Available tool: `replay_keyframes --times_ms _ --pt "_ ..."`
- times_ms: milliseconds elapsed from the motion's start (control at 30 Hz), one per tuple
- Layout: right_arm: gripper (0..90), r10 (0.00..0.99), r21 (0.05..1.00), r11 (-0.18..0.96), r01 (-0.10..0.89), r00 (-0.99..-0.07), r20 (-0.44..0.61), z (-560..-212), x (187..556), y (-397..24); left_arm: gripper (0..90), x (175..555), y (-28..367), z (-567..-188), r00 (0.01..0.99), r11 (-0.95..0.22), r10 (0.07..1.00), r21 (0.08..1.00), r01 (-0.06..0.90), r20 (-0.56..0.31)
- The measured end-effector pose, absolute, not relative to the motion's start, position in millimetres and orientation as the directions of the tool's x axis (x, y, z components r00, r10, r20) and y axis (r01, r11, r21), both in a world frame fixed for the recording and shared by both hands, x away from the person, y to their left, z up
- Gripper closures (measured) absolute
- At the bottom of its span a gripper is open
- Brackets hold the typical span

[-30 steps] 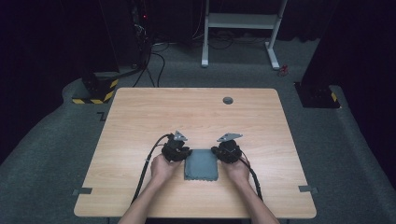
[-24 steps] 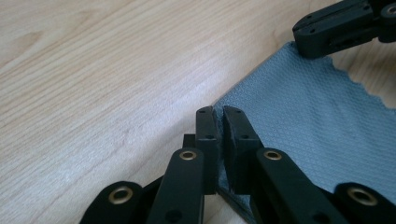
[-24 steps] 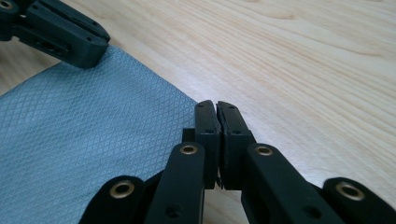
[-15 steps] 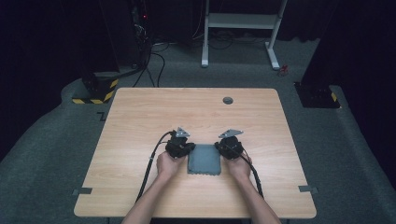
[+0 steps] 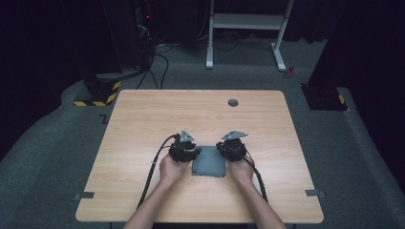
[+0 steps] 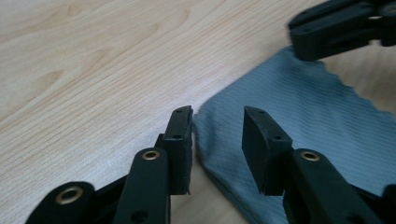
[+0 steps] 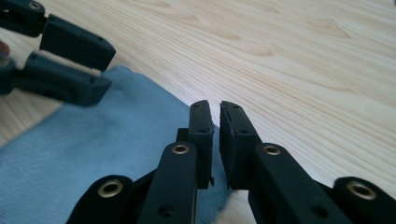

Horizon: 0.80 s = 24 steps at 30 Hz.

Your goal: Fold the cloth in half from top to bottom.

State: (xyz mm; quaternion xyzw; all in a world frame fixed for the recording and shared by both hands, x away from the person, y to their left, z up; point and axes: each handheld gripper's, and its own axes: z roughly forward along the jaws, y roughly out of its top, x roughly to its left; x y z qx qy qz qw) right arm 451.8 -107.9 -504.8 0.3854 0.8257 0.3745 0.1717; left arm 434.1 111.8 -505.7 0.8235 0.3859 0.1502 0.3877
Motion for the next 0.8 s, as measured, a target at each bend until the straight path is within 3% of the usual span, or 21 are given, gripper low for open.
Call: replay_keyframes --times_ms 233,567,800 --pt "84.1 0.739 0.740 0.440 0.509 -0.673 0.024 -511 455 -95 62.5 410 109 -508 0.724 -0.467 0.690 0.750 0.469 -0.024" --pt "81.8 0.781 0.720 0.417 0.554 -0.624 0.028 -518 464 -108 63.4 396 117 -518 0.733 -0.498 0.681 0.733 0.464 -0.001" --pt "77.8 0.739 0.738 0.446 0.507 -0.673 0.015 -517 432 -119 60.5 381 122 -518 0.751 -0.512 0.661 0.734 0.447 0.004"
